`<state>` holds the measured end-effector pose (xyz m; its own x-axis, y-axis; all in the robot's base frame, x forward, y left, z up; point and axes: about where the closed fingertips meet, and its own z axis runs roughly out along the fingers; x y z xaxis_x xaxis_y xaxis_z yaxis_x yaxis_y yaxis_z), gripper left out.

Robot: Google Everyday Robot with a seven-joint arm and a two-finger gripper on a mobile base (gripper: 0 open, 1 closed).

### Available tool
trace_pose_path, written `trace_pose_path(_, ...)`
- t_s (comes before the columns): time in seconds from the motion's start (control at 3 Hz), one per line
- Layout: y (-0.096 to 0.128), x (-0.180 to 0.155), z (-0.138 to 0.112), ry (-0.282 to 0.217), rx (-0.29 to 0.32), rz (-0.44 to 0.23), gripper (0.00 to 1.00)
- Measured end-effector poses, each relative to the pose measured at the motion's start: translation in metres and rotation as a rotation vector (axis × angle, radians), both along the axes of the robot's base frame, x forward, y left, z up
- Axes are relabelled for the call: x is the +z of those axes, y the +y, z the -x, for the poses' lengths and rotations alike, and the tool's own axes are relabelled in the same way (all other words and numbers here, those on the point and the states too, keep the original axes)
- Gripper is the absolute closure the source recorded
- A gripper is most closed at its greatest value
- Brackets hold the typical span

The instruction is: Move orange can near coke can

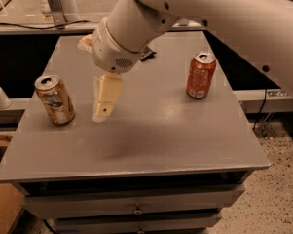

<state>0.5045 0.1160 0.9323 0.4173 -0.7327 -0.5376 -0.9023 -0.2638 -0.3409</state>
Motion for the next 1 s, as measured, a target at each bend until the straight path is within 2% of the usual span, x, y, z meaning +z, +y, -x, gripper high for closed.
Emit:
trace_pose_path(0.33,0.023,-0.01,-0.004,0.017,-0.018,-0.02,0.0)
trace_pose_path(1.0,0.055,-0.027,-0.012,0.066,-0.054,-0.024,0.0)
